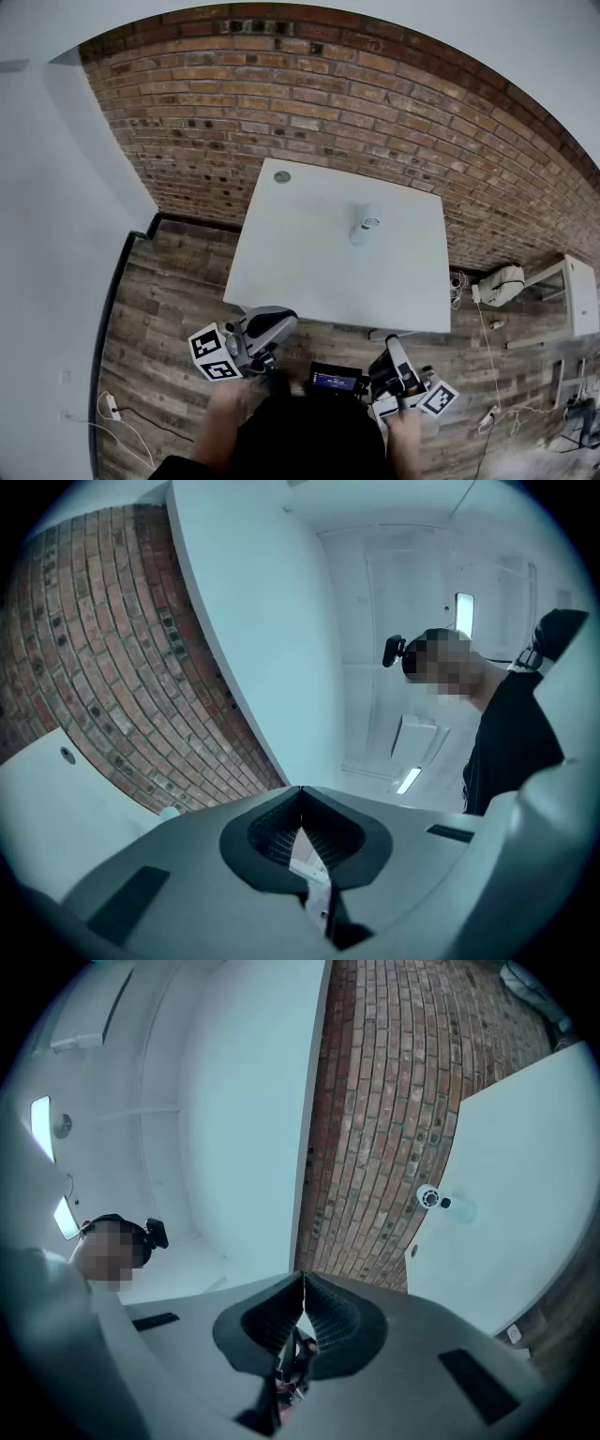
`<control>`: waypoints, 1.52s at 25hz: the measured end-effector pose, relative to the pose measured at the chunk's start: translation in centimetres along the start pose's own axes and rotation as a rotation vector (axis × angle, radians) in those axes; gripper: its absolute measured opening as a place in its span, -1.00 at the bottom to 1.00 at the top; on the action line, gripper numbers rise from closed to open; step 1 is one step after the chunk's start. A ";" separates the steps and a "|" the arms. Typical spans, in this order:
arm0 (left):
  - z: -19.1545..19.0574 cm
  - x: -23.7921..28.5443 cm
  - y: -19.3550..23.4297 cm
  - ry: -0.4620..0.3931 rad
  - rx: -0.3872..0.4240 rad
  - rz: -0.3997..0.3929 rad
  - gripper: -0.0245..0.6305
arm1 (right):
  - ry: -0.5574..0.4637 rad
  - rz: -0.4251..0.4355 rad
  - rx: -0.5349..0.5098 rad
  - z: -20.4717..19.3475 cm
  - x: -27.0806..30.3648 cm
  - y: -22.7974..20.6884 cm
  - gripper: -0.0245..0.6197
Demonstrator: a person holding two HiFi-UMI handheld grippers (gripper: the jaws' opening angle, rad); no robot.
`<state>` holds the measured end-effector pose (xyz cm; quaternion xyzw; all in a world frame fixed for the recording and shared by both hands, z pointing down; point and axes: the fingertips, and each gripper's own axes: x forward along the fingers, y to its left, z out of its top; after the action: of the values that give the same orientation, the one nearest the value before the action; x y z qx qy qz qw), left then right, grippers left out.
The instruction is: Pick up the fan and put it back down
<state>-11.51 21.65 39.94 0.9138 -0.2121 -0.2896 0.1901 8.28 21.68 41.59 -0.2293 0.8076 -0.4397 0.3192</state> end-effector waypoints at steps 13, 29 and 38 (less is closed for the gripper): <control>-1.6 2.9 4.3 0.050 -0.001 0.078 -0.91 | -0.014 0.009 0.069 3.7 1.0 -4.9 -0.90; -4.8 16.2 12.1 0.206 0.047 0.179 -0.91 | 0.011 0.139 0.128 17.5 4.4 -12.2 -0.90; -7.8 17.6 16.6 0.345 0.072 0.261 -0.87 | -0.009 0.114 0.109 20.1 4.9 -13.7 -0.90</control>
<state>1.68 0.75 45.77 0.9208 -0.3031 -0.0940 0.2269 20.50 0.18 43.57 -0.1673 0.7926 -0.4632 0.3595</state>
